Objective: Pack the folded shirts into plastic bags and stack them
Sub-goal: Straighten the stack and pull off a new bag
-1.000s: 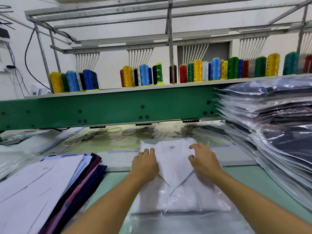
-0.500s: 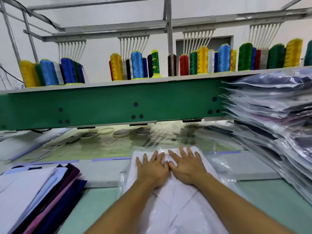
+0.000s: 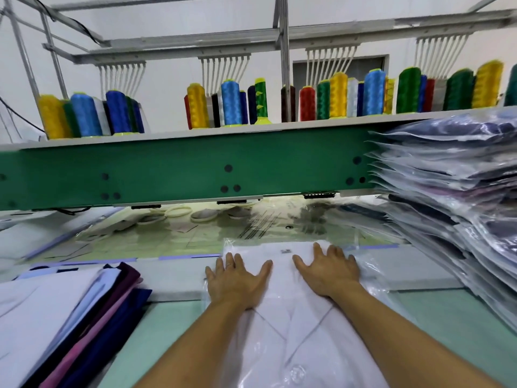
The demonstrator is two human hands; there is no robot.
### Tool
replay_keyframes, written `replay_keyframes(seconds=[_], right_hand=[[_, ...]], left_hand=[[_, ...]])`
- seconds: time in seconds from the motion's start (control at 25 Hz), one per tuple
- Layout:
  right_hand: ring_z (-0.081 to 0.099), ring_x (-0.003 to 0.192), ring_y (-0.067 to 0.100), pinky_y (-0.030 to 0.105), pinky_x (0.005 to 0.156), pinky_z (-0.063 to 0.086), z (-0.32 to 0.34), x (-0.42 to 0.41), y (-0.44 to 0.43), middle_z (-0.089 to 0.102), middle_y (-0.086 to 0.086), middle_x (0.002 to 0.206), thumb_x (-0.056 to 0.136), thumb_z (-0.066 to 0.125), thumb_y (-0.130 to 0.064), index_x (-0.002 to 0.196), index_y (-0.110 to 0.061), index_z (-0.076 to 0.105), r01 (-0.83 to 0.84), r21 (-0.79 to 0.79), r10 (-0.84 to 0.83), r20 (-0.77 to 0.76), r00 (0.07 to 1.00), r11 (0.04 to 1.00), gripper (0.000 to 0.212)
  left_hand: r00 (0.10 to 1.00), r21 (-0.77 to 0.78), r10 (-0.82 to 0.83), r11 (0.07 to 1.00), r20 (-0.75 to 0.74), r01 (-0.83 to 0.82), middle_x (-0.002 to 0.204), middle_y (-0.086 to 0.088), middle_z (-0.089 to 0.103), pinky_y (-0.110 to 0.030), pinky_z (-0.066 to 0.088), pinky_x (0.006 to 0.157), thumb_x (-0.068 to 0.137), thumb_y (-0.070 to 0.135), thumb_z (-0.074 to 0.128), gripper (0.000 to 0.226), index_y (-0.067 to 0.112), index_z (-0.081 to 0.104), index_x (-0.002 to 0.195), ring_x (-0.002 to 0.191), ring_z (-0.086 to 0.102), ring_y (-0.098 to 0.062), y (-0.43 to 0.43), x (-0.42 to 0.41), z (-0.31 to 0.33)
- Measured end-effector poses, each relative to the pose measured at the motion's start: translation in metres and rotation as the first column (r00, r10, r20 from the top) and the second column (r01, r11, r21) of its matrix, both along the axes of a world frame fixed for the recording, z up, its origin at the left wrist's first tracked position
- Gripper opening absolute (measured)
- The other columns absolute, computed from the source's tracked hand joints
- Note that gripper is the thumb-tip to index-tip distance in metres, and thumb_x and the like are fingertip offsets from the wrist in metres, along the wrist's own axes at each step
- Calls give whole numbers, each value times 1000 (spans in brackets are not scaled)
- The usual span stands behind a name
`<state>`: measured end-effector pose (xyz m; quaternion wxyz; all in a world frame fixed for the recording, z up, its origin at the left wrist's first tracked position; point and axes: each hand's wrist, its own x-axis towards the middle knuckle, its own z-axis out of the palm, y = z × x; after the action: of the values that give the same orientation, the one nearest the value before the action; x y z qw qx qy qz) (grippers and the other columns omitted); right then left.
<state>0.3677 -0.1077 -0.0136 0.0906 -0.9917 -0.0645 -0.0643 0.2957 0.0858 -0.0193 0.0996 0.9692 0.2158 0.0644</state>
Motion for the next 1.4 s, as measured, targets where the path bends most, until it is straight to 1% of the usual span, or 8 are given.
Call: replay_keyframes(seconds=[0.16,0.56,0.68,0.88,1.04,1.2,1.28,1.4], right_hand=[[25,146,34,52,117,22,11,-14,-15,34,15,157,97,21,-66,155,-18,26,74,4,-74,94,993,997,75],[18,152,29,44,122,17,9,-125,-11,18,10,166,103,33,-44,159,-26,19,-231,95,210,187,960,968,61],[13,153,28,48,122,12,-8,-158,-10,12,5,168,103,27,-50,158,-36,18,-314,46,308,108,945,948,58],[-5,154,32,50,121,-7,-25,-177,-44,0,3,169,90,10,-78,156,-50,7,-237,-26,237,12,971,971,71],[-9,154,33,47,124,-3,-22,-178,-65,-7,7,168,86,8,-82,157,-46,4,-166,-24,165,-37,986,986,80],[1,154,33,47,124,8,-17,-176,-79,-6,5,169,89,13,-82,159,-37,9,-73,64,79,-85,993,995,84],[6,154,32,47,123,11,-18,-176,-81,-1,6,169,90,15,-80,159,-34,13,-54,85,59,-58,997,995,83],[9,153,31,48,122,14,-20,-176,-80,11,8,167,93,19,-76,157,-29,23,-41,60,39,46,998,997,79]], left_hand=[[999,107,26,994,-33,-22,170,-6,3,-59,-5,122,93,78,11,96,12,6,162,156,2,-31,9,-23,13],[972,-12,-151,988,181,156,168,-3,19,-55,2,124,103,58,28,68,21,18,160,154,13,-36,-52,-117,22],[968,-21,-182,982,172,188,168,1,18,-54,1,124,103,57,26,65,25,19,160,154,12,-33,-69,-146,4],[971,32,-183,983,151,180,170,0,9,-47,-2,125,101,65,20,71,28,16,161,156,1,-26,-58,-177,-19],[977,-23,-135,990,164,140,170,-4,8,-44,3,126,97,71,24,80,24,17,161,156,1,-26,-54,-181,-19],[970,-84,-16,996,242,37,162,-7,30,-42,26,118,90,75,39,85,19,30,154,145,29,-31,-46,-186,-19],[948,-87,49,996,313,-23,143,-7,50,-40,38,105,87,73,49,80,18,41,145,127,45,-31,-39,-189,-17],[935,-223,88,975,343,-9,126,-8,57,-37,44,85,86,64,60,74,17,42,140,116,55,-31,-25,-197,-13]])
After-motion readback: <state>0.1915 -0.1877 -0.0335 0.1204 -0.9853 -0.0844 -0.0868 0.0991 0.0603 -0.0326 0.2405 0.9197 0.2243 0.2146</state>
